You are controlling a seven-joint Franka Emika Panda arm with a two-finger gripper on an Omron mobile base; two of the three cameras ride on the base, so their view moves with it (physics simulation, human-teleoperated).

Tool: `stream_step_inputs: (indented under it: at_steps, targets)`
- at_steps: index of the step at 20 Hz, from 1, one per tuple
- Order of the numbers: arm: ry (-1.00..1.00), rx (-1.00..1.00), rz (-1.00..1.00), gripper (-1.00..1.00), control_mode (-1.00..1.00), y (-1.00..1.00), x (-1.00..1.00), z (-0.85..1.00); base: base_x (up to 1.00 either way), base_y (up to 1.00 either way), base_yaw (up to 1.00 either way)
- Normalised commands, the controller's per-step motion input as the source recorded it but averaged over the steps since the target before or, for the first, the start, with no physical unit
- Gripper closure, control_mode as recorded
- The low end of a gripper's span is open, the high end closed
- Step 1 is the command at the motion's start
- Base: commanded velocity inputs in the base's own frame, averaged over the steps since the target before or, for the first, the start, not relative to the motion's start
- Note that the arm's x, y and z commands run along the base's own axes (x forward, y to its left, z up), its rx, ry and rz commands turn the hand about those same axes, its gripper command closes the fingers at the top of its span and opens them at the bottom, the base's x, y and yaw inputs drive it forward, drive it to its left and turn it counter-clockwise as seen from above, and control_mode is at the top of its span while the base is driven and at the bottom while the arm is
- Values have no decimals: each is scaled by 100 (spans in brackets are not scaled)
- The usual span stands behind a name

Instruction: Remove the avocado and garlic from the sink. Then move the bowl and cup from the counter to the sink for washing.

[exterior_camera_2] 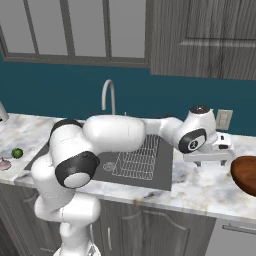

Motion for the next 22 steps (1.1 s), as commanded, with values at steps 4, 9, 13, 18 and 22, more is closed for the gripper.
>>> stream_step_inputs:
  at_steps: [4,9,13,18,22]
  targets:
    - [0,0,0,-100,-100,-30,13,-17,0,0,0]
    - [0,0,0,-100,-100,-26,16,-19,0,0,0]
    - [0,0,0,-100,-100,-27,23,-14,0,0,0]
    - [0,0,0,-100,-100,-30,21,-4,0,0,0]
    - [0,2,0,-100,-100,-23,16,0,0,0,0]
